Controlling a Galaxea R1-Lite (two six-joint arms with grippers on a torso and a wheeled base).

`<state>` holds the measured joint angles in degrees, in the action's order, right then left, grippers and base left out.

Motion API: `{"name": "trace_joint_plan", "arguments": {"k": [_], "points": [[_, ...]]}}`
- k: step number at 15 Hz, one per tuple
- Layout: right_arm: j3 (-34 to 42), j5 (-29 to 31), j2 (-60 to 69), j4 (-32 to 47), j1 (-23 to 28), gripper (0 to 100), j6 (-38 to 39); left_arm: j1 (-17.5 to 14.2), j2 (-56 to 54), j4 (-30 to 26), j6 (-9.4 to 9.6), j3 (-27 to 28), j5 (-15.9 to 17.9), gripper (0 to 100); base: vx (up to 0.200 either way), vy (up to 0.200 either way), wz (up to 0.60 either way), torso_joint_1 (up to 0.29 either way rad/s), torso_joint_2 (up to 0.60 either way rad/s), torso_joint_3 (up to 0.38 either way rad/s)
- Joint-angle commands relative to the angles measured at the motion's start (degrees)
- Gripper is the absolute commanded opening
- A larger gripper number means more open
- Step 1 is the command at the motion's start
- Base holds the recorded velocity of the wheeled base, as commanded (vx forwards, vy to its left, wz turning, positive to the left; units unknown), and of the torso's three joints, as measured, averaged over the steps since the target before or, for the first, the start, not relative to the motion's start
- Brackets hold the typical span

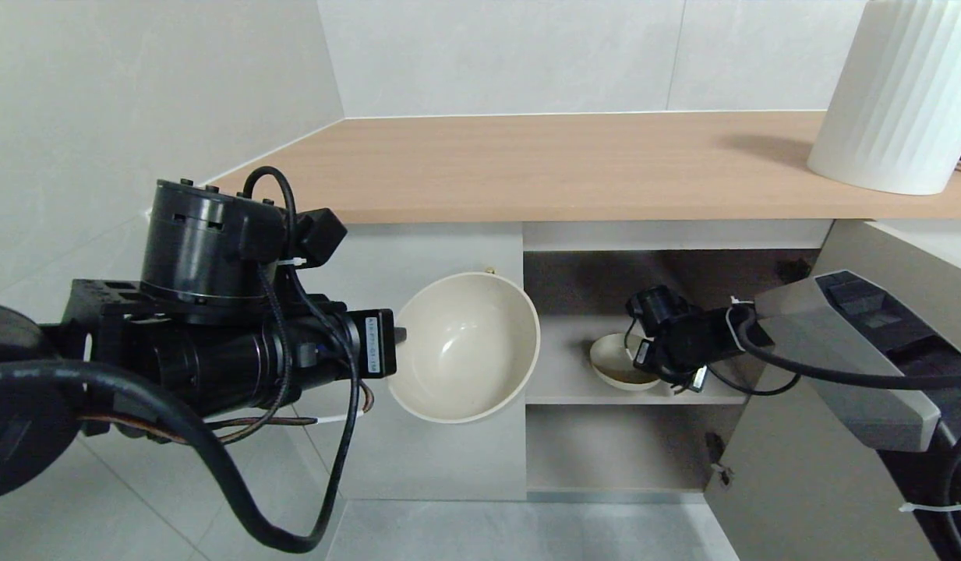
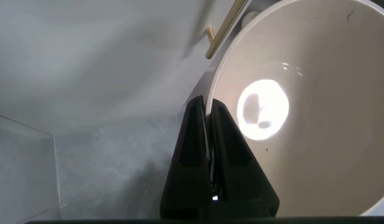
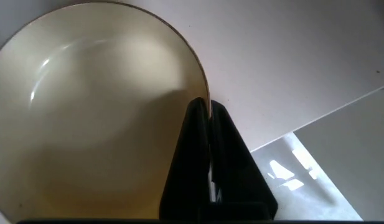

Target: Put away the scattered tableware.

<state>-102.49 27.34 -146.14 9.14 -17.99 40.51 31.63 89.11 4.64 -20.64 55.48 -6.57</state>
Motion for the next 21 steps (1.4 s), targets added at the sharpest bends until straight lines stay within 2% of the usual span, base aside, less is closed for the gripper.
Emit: {"name": "trace_joint_plan", "arguments": {"k": [1, 6, 9, 10, 12, 14, 17, 21], "points": [[-0.08, -0.01, 0.15, -0.18, -0.02, 100, 0.01, 0.01, 0.1, 0.01, -0.02, -0.02, -0.02, 0, 0.0, 0.0, 0.0, 0.0, 0.0, 0.0], [0.45, -0.8, 2.53, 0.09, -0.02, 100, 0.89, 0.01, 0.62, 0.01, -0.02, -0.02, -0.02, 0, 0.0, 0.0, 0.0, 0.0, 0.0, 0.0], [10.03, -11.79, 13.25, 0.7, -2.66, 100, 1.59, 0.09, 1.77, 0.01, -0.02, -0.11, 0.07, 0, 0.0, 0.0, 0.0, 0.0, 0.0, 0.0], [15.12, -17.76, 18.52, 1.32, -4.51, 100, -0.69, 0.71, 3.35, -0.07, -0.1, -0.28, 0.07, 0, 0.0, 0.0, 0.0, 0.0, 0.0, 0.0], [21.28, -21.89, 25.73, 3.25, -7.14, 100, -7.29, 2.38, 6.16, -0.07, -0.19, -0.46, -0.02, 0, 0.0, 0.0, 0.0, 0.0, 0.0, 0.0], [27.16, -22.69, 31.88, 3.51, -10.92, 100, -11.51, 3.26, 8.97, -0.07, -0.19, -0.64, -0.2, 0, 0.0, 0.0, 0.0, 0.0, 0.0, 0.0], [34.55, -25.32, 40.32, 3.43, -14.0, 100, -19.5, 4.14, 13.37, 0.01, -0.19, -0.64, -2.66, 0, 0.0, 0.0, 0.0, 0.0, 0.0, 0.0], [37.1, -26.29, 45.86, 3.51, -15.84, 100, -21.09, 5.37, 16.79, 0.01, -0.19, -0.37, -4.33, 0, 0.0, 0.0, 0.0, 0.0, 0.0, 0.0]]}}
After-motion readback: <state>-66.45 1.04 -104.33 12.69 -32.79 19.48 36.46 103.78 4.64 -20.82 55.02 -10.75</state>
